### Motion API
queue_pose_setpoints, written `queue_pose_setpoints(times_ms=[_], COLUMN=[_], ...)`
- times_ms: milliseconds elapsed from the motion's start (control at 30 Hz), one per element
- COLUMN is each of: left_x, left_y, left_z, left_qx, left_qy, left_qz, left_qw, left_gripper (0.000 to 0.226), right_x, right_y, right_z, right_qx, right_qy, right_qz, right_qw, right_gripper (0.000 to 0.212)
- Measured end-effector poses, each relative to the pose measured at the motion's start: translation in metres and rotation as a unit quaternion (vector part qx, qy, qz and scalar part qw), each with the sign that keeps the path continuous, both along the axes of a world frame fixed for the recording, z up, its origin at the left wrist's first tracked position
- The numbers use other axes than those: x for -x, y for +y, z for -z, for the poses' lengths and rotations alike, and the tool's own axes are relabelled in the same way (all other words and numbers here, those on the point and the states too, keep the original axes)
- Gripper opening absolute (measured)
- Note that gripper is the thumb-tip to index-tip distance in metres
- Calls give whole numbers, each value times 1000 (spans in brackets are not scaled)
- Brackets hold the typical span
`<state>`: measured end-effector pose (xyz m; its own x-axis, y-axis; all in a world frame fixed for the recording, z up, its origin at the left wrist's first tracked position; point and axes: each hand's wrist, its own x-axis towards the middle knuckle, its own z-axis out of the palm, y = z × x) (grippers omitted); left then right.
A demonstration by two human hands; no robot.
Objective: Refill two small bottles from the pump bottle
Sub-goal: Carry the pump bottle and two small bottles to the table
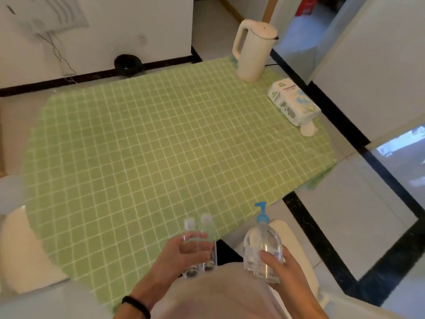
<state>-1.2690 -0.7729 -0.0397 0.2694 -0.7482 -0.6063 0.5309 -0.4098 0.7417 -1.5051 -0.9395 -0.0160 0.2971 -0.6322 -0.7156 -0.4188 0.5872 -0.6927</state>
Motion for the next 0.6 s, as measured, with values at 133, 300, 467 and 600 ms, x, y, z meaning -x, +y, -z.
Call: queue_pose_setpoints(times_ms=[133,300,467,600], left_x=[3,2,-7,-10], left_y=[-4,-6,-22,-59], left_z=[3,11,24,39], left_qx=[10,7,7,2], left_qy=[15,3,-26,-36], left_qz=[-36,-76,-115,-130], left_qw=[999,997,993,991], left_gripper=[67,45,45,47], right_x=[-23,-50,-72,-84], right_y=[-20,-45,-80,-123], right_z=[-10,-12,1,18], right_qx=[21,34,54,57], right_qy=[-12,-29,-30,-32], right_qz=[-65,-132,-187,-225], right_qw=[998,990,980,972], right_gripper=[78,81,83,83])
